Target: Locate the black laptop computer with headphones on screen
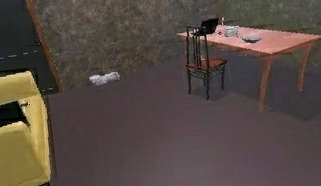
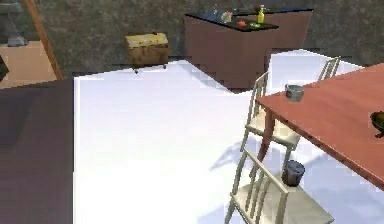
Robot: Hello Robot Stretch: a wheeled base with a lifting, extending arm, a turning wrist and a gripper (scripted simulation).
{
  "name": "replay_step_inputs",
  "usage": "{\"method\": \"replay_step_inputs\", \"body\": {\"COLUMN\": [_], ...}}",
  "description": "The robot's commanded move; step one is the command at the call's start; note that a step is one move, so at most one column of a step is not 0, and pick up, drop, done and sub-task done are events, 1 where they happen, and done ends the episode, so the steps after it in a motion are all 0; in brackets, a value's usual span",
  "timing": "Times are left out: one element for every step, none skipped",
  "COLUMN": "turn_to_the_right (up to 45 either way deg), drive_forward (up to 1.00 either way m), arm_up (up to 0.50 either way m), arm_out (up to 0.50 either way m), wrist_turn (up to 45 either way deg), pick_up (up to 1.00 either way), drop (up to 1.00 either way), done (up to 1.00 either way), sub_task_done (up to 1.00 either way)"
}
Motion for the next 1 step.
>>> {"method": "replay_step_inputs", "body": {"turn_to_the_right": [15.0], "drive_forward": [0.00], "arm_up": [0.00], "arm_out": [0.00], "wrist_turn": [0.0], "pick_up": [0.00], "drop": [0.00], "done": [0.00], "sub_task_done": [0.00]}}
